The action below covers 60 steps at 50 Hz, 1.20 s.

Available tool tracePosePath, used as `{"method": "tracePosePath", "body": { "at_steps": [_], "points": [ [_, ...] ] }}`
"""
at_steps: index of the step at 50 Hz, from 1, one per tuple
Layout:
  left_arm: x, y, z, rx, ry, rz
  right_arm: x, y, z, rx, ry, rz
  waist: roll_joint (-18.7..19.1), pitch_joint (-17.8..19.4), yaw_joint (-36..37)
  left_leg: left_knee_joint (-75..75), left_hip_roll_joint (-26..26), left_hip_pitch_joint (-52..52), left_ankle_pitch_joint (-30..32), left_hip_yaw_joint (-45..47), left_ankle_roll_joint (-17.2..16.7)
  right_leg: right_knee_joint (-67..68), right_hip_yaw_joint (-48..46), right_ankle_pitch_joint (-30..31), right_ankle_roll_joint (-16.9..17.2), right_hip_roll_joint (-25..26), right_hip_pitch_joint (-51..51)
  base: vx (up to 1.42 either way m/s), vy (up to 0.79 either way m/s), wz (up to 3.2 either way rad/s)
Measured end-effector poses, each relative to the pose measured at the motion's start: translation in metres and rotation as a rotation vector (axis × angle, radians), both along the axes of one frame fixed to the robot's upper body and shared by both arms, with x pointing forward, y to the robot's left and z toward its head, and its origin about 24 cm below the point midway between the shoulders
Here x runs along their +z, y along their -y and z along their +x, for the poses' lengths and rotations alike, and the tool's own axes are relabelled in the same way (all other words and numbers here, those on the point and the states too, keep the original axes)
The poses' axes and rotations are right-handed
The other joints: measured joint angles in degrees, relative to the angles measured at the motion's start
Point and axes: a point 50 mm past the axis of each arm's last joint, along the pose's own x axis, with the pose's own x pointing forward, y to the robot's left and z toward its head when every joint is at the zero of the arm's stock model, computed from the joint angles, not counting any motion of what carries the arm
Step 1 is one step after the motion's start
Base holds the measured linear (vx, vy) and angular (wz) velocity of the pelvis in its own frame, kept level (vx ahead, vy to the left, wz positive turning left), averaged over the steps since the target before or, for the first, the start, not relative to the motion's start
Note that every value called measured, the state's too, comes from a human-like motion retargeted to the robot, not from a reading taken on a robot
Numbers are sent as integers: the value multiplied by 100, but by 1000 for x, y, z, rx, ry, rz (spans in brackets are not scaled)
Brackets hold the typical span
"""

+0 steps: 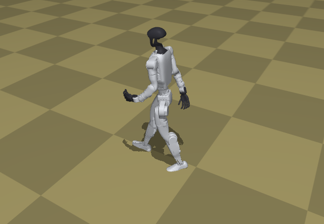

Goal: Walk run

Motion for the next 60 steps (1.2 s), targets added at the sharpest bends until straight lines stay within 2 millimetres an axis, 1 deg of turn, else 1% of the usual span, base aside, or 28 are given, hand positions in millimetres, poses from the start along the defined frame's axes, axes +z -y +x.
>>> {"method": "tracePosePath", "body": {
  "at_steps": [2, 3, 5, 7, 10, 12, 13, 15, 17, 19, 22, 24, 27, 30, 32, 33, 34, 38, 39, 40, 43, 45, 46, 47, 48, 50, 55, 60],
  "points": [
    [-5, 3, -5, -42, -23, 5, -2, -2, 6, -56, 26, 4, 119, -29, -96, 150, 118, 130, 239, -89, -265, 165, -359, 231, -285, 9, 110, 69, -31, 9],
    [-7, 4, -8, -54, -34, 2, -2, -1, 9, -77, 39, -4, 158, -65, -163, 256, 158, 177, 425, -154, -416, 288, -695, 319, -251, -60, 166, 69, -32, 44],
    [-13, 9, -16, -63, -57, -15, -5, 1, 18, -107, 68, -34, 242, -123, -400, 540, 336, 241, 1041, -333, -782, 446, -201, 574, -335, 49, 198, 79, -42, 44],
    [-20, 16, -27, -54, -87, -47, -8, 7, 30, -118, 105, -80, 256, -230, -351, 1034, 482, 221, 2041, -240, -1079, 632, 110, 364, -583, 188, 321, 89, -53, -23],
    [-27, 29, -42, -16, -116, -108, -15, 21, 63, -126, 201, -146, -26, -296, -418, 2565, 496, -291, 3417, -471, -1147, 852, 372, 34, -814, -19, 565, 66, -41, -46],
    [-28, 33, -47, 16, -123, -139, -19, 31, 91, -103, 306, -172, -241, -278, -267, 3765, 519, -703, 3880, -637, -905, 799, 626, -111, -1036, 175, 883, 70, -55, -132],
    [-28, 35, -48, 27, -125, -153, -20, 37, 106, -88, 363, -190, -288, -285, -202, 4172, 443, -975, 3822, -873, -897, 761, 783, -165, -1074, 250, 1008, 58, -40, -124],
    [-29, 38, -52, 50, -130, -170, -19, 52, 135, -44, 468, -242, -391, -290, -148, 4664, 209, -1451, 3242, -1341, -972, 716, 998, -228, -1107, 321, 1210, 55, -34, -114],
    [-29, 38, -54, 89, -128, -173, -15, 68, 167, 25, 564, -317, -526, -267, 24, 4898, 125, -1940, 2751, -1495, -879, 669, 1152, -237, -1170, 419, 1406, 63, -39, -168],
    [-28, 36, -57, 126, -125, -171, -8, 84, 196, 98, 650, -397, -687, -243, 250, 4741, 76, -2370, 2298, -1491, -564, 644, 1418, -240, -1234, 528, 1600, 51, -31, -199],
    [-26, 30, -59, 157, -117, -162, 7, 105, 234, 186, 766, -510, -761, -173, 498, 3985, 382, -2858, 1691, -1183, 162, 654, 1774, -280, -1267, 726, 1863, 58, -26, -171],
    [-25, 27, -61, 169, -112, -151, 17, 117, 255, 227, 827, -570, -758, -143, 632, 3084, 372, -3038, 1641, -1073, 486, 668, 2032, -328, -1267, 838, 2028, 53, -13, -161],
    [-22, 22, -60, 182, -97, -126, 30, 130, 278, 253, 887, -641, -644, -72, 872, 1639, 100, -3235, 1497, -1394, 755, 677, 2355, -403, -1267, 1052, 2295, 70, -12, -156],
    [-19, 19, -59, 186, -83, -94, 35, 135, 286, 229, 907, -678, -577, 5, 1004, 470, -274, -3426, 1169, -1971, 915, 717, 2575, -501, -1267, 1168, 2601, 63, -9, -113],
    [-17, 16, -58, 186, -73, -76, 32, 131, 282, 195, 900, -673, -589, 89, 1144, -65, -474, -3457, 1009, -2184, 482, 794, 2716, -533, -1267, 1209, 2842, 82, -10, -114],
    [-16, 14, -58, 184, -69, -68, 29, 128, 277, 174, 888, -662, -555, 151, 1185, -191, -395, -3416, 994, -1912, 81, 831, 2711, -527, -1267, 1272, 2987, 78, -11, -91],
    [-16, 13, -58, 182, -66, -62, 24, 123, 271, 153, 867, -644, -552, 173, 1199, -195, -372, -3360, 1039, -1731, -2, 855, 2656, -482, -1267, 1302, 3112, 74, -14, -69],
    [-18, 9, -64, 185, -83, -43, -2, 91, 218, 106, 684, -499, -701, 44, 1263, 250, -353, -3123, 1545, -1702, 502, 1007, 2378, 136, -1209, 1384, 3480, 95, -31, -76],
    [-19, 8, -66, 193, -92, -44, -8, 82, 200, 109, 617, -451, -779, -11, 1338, 309, -421, -3089, 1622, -1868, 707, 1146, 2298, 473, -1035, 1293, 3510, 82, -21, -151],
    [-21, 8, -69, 203, -102, -46, -13, 73, 180, 115, 546, -403, -872, -68, 1423, 344, -542, -3059, 1640, -2132, 988, 1321, 2220, 858, -794, 1151, 3517, 90, -12, -140],
    [-22, 5, -69, 246, -110, -71, -20, 44, 129, 163, 349, -281, -914, -116, 1200, 808, -484, -2962, 1080, -2153, 984, 2390, 2179, 2216, 490, 1213, 3208, 86, -12, -92],
    [-22, 2, -65, 259, -107, -85, -19, 31, 100, 193, 251, -221, -923, -74, 1068, 944, -320, -2668, 742, -1651, 1008, 3847, 2108, 2354, 1502, 1358, 2687, 80, -23, -78],
    [-21, 2, -60, 256, -99, -88, -18, 26, 88, 203, 220, -187, -911, -52, 1029, 911, -322, -2433, 568, -1584, 987, 4384, 1839, 2354, 1627, 1277, 2468, 88, -26, -94],
    [-20, 1, -55, 253, -91, -90, -17, 21, 76, 213, 191, -151, -829, -46, 1031, 859, -242, -2244, 438, -1537, 955, 4703, 1665, 2350, 1632, 1283, 2258, 79, -13, -138],
    [-18, 0, -49, 250, -81, -90, -16, 15, 66, 222, 165, -110, -607, -69, 1116, 770, 4, -2148, 397, -1532, 899, 4586, 1682, 2338, 1395, 1463, 2065, 62, 4, -160],
    [-15, 4, -37, 236, -63, -98, -12, 8, 46, 232, 121, -52, -325, -68, 1170, 682, 230, -1892, 280, -1336, 830, 4727, 1320, 1743, 756, 1372, 1582, 52, 13, -117],
    [2, 16, -10, 179, 30, -98, -3, 2, 6, 216, 63, -34, 57, -66, 413, 388, 162, -1306, 52, -1377, 704, 4026, 942, 538, 618, 972, 572, 70, 6, 29],
    [18, 20, 9, 126, 111, -102, 6, -5, -20, 138, -17, -48, -97, -12, 98, 157, -253, -587, -234, -1106, 564, 1773, 910, 249, 499, 136, 207, 69, -5, -13]
  ]
}}
